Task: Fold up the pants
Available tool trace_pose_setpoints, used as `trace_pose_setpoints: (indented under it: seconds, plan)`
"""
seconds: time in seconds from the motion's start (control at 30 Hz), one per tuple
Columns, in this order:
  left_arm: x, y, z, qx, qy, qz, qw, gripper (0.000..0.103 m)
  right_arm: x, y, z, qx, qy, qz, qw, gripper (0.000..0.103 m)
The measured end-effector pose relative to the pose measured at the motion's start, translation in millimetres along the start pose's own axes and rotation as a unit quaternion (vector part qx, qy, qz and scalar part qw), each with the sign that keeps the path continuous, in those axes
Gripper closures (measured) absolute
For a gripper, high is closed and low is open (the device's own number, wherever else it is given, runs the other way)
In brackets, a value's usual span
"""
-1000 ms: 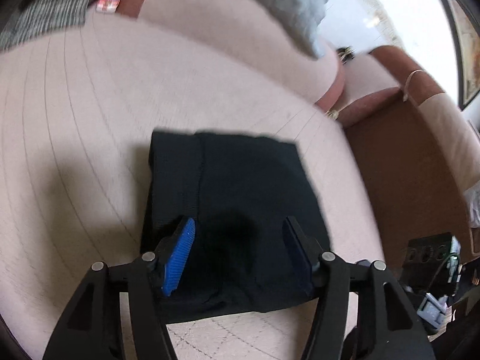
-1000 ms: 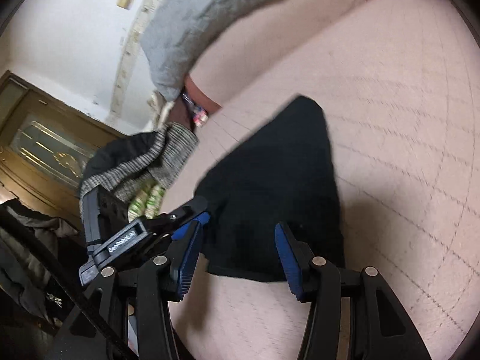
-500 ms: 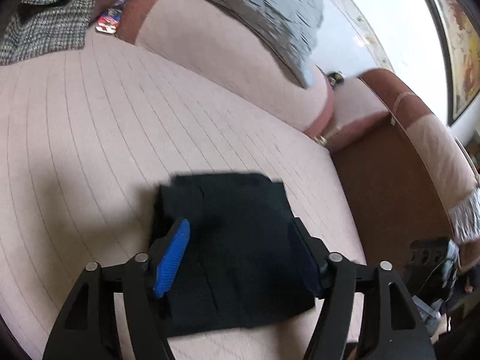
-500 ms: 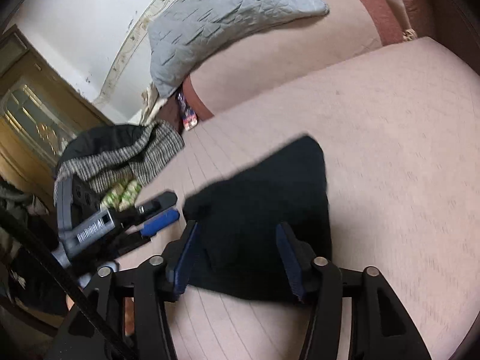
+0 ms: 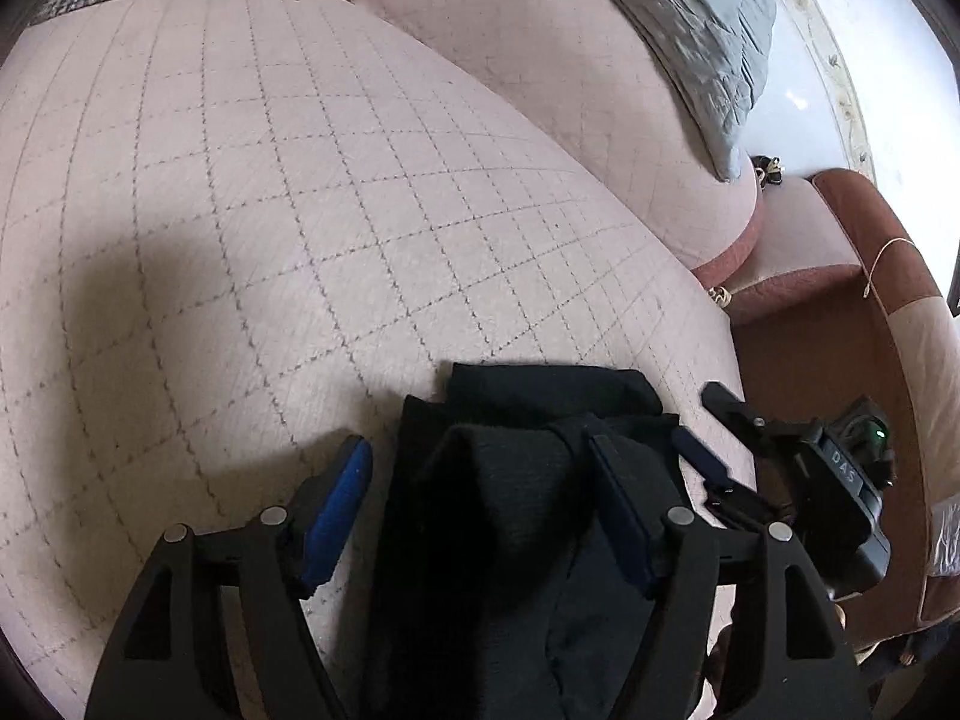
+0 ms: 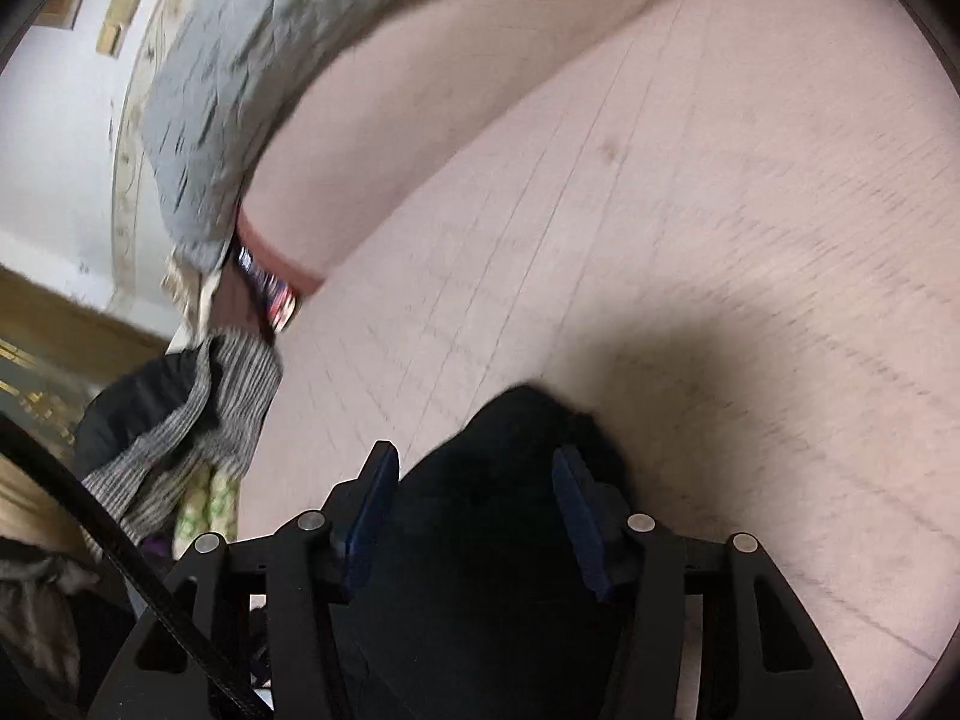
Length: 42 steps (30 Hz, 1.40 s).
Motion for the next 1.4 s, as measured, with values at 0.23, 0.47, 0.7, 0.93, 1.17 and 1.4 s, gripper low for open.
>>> trace_pose_setpoints:
  seconds: [0.23,0.47,0.7,0.93,1.17,1.4]
  plan:
    - [-2.9,60.1,21.5,-0.034,0.005,0.089,0.9954,0.031,-15.3,33.5,-11.8,0.101,-0.01,-0.007,0.995,0.039]
    - [-1.6,7.7,23.9,-0.02,0.005,0.031,0.9993,0.031,-21.4,-21.6,-3.8,0.097,-0.069,-0.078,0.99,0.039]
    - [-1.0,45.5,-4.3,0.007,0.022,0.054,0.9983,0.031,-27.4,64.3,11.0,-0.033,-0.043,0.076,0.996,0.035]
    - [-50.7,88.3,11.1,0.061,-0.034,0.089,0.9936,0.031,-111.6,119.8,18.0,-0.027,0.015,0.07,0.997,0.033]
    - [-102.2,44.1,39.7,0.163,-0.15,0.051,0.9738,0.03,-170.1,79.7,10.2,-0.181,0.108,0.031,0.977,0.029]
    - [-99.7,73.0,13.8,0.093,-0.1,0.062,0.9887,0.028,-185.9,125.7,2.2,-0.213,0.127,0.113,0.962,0.022]
Point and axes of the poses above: each gripper's, at about its wrist camera, not at the fingertips, and y roughly against the way its jaws point, z to its right, x to its top, the point moved 1 cm from there along -y, roughly the way its jaws point, and after that the axes turned 3 degrees about -z, right-handed, at the moved point
